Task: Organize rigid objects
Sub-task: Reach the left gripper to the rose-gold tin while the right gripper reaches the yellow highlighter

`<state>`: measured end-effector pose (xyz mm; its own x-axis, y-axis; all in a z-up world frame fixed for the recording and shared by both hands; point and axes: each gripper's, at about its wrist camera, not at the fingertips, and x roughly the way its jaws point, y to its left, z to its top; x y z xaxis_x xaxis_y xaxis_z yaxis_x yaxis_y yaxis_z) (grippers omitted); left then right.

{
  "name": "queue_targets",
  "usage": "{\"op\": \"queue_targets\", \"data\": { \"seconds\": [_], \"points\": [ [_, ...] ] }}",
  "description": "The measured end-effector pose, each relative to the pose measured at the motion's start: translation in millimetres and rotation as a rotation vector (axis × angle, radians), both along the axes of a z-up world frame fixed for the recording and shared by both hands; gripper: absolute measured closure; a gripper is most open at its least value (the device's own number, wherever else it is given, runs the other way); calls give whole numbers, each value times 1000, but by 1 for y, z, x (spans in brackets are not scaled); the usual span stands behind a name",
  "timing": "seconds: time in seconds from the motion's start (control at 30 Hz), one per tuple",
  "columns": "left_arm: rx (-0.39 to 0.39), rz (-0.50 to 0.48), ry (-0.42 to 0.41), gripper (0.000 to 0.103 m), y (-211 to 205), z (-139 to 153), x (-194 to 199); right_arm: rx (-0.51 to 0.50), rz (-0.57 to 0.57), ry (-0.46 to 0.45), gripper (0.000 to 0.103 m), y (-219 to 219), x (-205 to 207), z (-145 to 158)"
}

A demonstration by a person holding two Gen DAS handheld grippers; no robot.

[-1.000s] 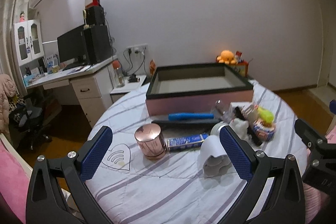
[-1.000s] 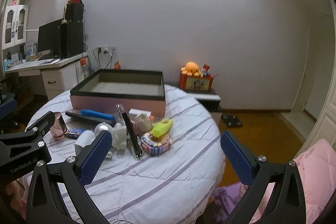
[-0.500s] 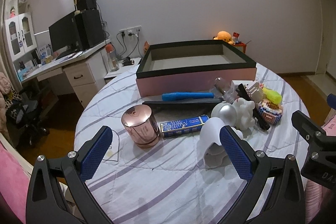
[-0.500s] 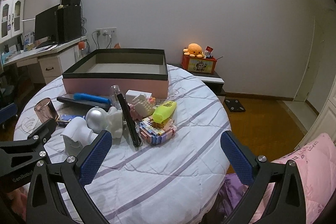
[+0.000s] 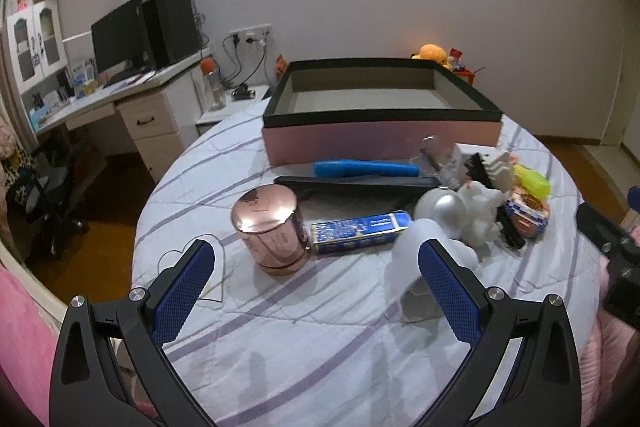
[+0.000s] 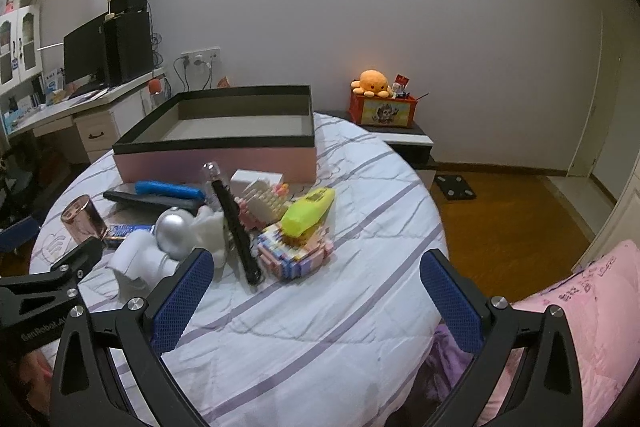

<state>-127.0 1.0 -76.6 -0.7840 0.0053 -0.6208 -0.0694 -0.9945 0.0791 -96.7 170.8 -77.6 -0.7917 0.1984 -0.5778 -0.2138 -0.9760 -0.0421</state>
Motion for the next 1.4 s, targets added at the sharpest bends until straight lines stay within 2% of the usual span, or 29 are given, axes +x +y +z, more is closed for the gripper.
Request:
{"op": "queue_targets", "data": {
  "seconds": [0.23, 0.4, 0.63, 0.8, 1.1, 1.2, 1.27, 1.33, 1.4],
  "points": [
    [17, 54, -33, 0, -14, 3, -19, 32, 11, -7, 4, 13, -20, 4],
    [6, 81, -40, 0, -18, 2, -31, 20, 1, -33, 4, 28, -37, -3],
    [15, 123, -98, 0, -26, -9, -48, 10, -9, -83, 7, 44, -62, -15],
    [5, 157, -115, 0, -31, -17, -52, 10, 10, -123, 20, 46, -78, -23],
    [41, 188, -151, 0, -42, -27, -60, -97, 75, -220, 21, 52, -110, -32],
    [43, 197, -164, 0, -45, -31, -65, -106, 61, -240, 21, 56, -118, -38],
    [53, 198, -173, 0, -48, -34, -68, -128, 65, -258, 29, 59, -123, -41],
    [68, 195, -182, 0, -50, -38, -71, -183, 78, -295, 52, 62, -128, -50],
    [94, 187, -184, 0, -52, -40, -74, -186, 82, -341, 62, 61, -131, -60]
  ]
}}
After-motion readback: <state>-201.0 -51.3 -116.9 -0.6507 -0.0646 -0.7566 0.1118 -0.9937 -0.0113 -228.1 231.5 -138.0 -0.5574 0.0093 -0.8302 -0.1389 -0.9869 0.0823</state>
